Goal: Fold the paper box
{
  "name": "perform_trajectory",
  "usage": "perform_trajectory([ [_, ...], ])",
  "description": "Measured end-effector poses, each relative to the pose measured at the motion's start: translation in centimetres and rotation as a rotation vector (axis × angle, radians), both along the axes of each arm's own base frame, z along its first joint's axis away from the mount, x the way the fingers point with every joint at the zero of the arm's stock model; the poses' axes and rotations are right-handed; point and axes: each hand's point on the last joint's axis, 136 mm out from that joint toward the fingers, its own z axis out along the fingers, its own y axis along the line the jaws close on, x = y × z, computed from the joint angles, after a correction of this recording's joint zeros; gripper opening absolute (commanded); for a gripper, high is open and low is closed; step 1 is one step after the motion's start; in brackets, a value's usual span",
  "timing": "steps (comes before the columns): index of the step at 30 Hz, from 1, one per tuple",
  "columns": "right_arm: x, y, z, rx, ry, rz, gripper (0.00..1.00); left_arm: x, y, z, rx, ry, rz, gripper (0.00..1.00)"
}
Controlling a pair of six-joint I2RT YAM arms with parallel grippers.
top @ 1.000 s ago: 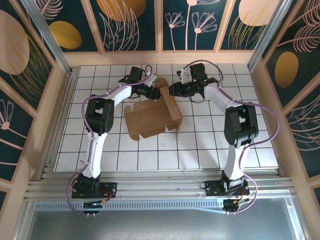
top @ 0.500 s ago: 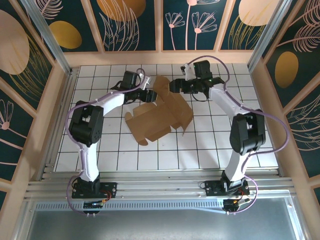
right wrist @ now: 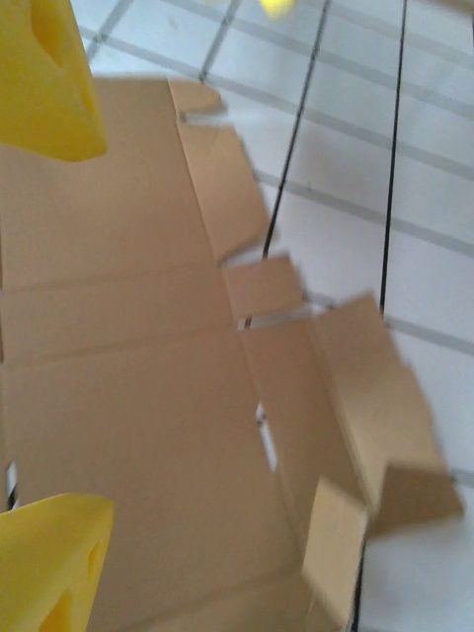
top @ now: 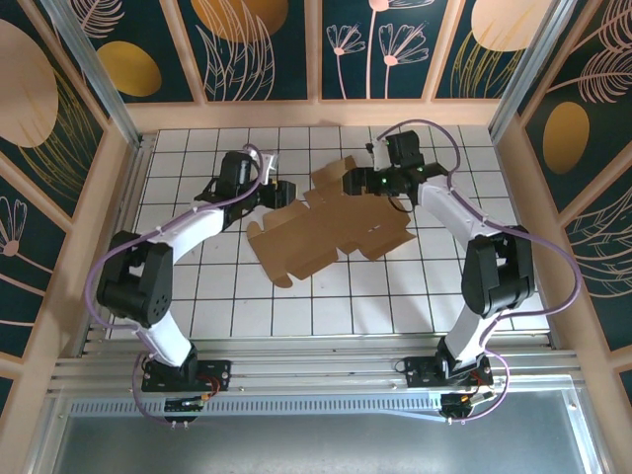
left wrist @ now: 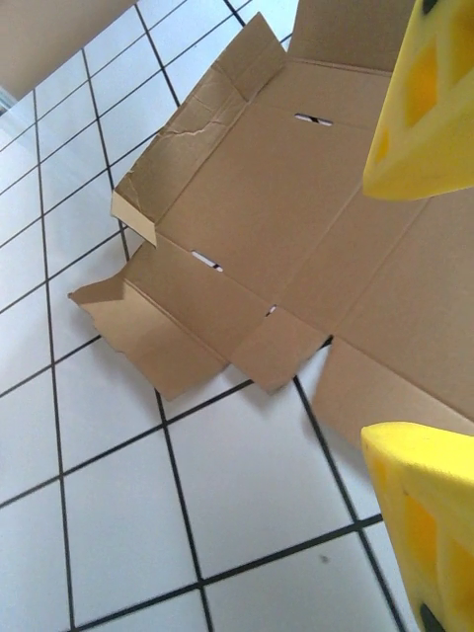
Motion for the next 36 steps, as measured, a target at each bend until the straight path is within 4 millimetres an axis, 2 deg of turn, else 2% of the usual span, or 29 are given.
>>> perform_trajectory([
  [4,0.7,-4.0,-2.3,-0.102,0.025,-0.095,0.87,-1.5,-1.6,0.1,0.003,0.005,-0.016,0.58],
  [8,3.3,-8.5,-4.7,-0.153,0.064,-0.153,0.87,-4.4,-3.2,-1.3,-0.001,0.053,-0.060,0.57],
  [10,4.6,-9.8,-6.3,-0.180,0.087,-0.161,0.85,-5.8,-3.3,-2.0,-0.007,0.078,-0.066,0.57],
  [12,5.5,-9.9,-8.0,-0.203,0.117,-0.143,0.80,-7.4,-3.0,-2.8,-0.012,0.109,-0.069,0.57],
  [15,6.4,-9.3,-10.1,-0.234,0.152,-0.100,0.67,-8.6,-2.6,-2.9,-0.025,0.126,-0.073,0.59],
  [21,6.0,-8.5,-12.9,-0.299,0.208,-0.039,0.48,-9.3,-2.0,-1.4,-0.037,0.096,-0.065,0.59],
  [25,5.7,-8.2,-13.0,-0.377,0.204,-0.008,0.29,-9.2,-1.8,-0.8,-0.040,0.081,-0.053,0.60],
  [31,7.5,-7.5,-10.4,-0.544,0.095,0.033,0.09,-8.7,-1.3,-0.9,-0.027,0.078,-0.007,0.61],
  [32,7.6,-7.5,-10.0,-0.590,0.070,0.051,0.04,-8.6,-1.1,-1.0,-0.021,0.074,0.002,0.62],
  [36,6.8,-6.4,-7.7,-0.780,-0.051,0.168,0.00,-7.8,-0.8,-0.5,0.004,0.020,0.015,0.65],
])
